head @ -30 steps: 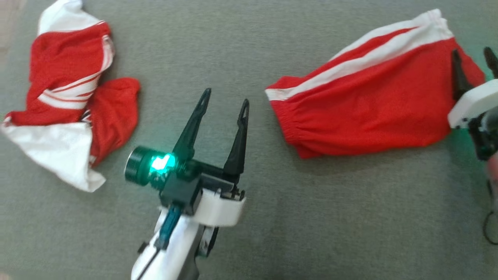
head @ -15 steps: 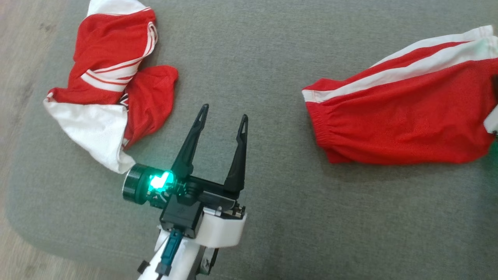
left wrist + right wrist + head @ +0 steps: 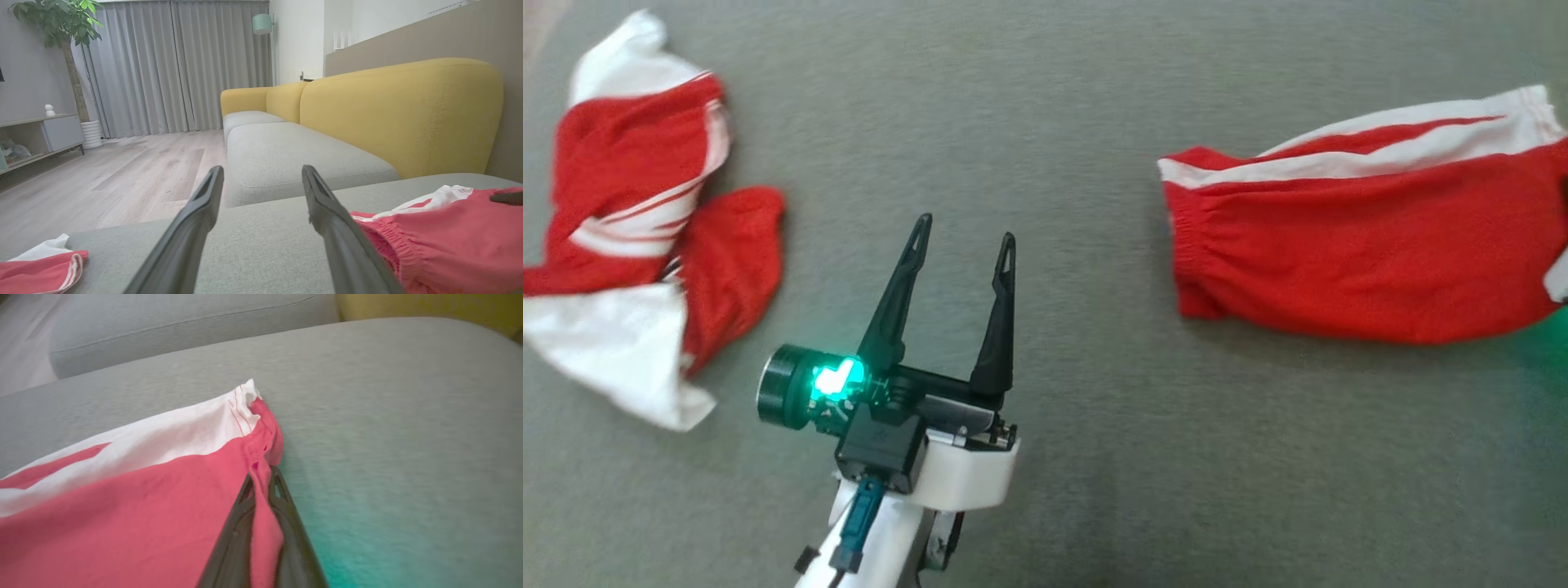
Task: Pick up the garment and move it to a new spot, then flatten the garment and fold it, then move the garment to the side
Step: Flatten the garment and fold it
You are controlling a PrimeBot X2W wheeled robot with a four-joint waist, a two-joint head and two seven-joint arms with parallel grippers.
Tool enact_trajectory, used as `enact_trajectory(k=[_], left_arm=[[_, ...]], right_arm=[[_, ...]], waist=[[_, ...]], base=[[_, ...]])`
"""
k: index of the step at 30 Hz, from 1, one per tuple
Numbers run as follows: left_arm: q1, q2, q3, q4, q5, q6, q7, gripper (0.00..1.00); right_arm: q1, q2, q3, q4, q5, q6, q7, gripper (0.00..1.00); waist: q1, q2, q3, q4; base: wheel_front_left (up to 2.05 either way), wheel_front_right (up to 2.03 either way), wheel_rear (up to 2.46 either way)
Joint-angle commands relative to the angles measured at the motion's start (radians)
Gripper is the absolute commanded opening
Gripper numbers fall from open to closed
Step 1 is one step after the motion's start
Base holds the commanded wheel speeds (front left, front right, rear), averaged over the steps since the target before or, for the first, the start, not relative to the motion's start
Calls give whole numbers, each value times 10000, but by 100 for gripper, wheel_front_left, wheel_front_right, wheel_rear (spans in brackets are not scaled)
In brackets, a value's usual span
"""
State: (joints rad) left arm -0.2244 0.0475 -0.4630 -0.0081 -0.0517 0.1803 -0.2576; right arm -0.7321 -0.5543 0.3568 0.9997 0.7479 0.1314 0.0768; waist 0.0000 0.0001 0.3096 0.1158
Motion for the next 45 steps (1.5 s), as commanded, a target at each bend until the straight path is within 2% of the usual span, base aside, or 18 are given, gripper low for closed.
enact_trajectory(k=[1, 9, 18, 24, 29, 30, 31, 34, 36, 39, 45], left_arm=[[-87, 28, 362, -366, 102, -45, -42, 100], [-106, 28, 470, -238, 173, -185, -42, 100], [43, 28, 493, -82, 147, -320, -42, 100], [136, 28, 458, -75, 20, -341, -42, 100], [163, 28, 378, -76, -82, -310, -42, 100], [163, 28, 362, -78, -99, -303, -42, 100], [156, 28, 341, -78, -116, -303, -42, 100], [128, 28, 275, -45, -166, -312, -42, 100], [158, 28, 275, -41, -171, -285, -42, 100], [225, 28, 310, -46, -162, -264, -42, 100], [459, 28, 416, -70, -120, -252, -42, 100]], right_arm=[[144, -391, 74, -131, 68, -7, -204, 0], [-212, -337, 97, -699, 141, -7, -1224, 0], [-199, 204, 530, -3189, 502, -7, -1729, 0], [573, 861, 782, -5268, 633, -7, -1346, 0], [1512, 1967, 1005, -6394, 219, -7, -820, 2], [1716, 2241, 1083, -6517, 154, -7, -684, 44], [1911, 2500, 1184, -6633, 112, -7, -550, 100], [2370, 3027, 1302, -6992, -7, -7, -436, 100], [2552, 3133, 1170, -7329, -67, -7, -562, 100], [2648, 3037, 852, -7662, -326, -7, -840, 100], [3161, 2674, -742, -8141, -1367, -7, -1681, 100]], waist=[[0, -1, -80, -434], [0, -1, -78, -910], [0, -1, -323, -792], [0, -1, -421, -493], [0, -1, -398, -220], [0, -1, -384, -170], [0, -1, -367, -117], [0, -1, -382, 28], [0, -1, -453, 56], [0, -1, -550, 31], [0, -1, -972, -70]], base=[[0, 0, 0], [0, 0, 0], [0, 0, 0], [0, 0, 0], [0, 0, 0], [0, 0, 0], [0, 0, 0], [0, 0, 0], [0, 0, 0], [0, 0, 0], [0, 0, 0]])
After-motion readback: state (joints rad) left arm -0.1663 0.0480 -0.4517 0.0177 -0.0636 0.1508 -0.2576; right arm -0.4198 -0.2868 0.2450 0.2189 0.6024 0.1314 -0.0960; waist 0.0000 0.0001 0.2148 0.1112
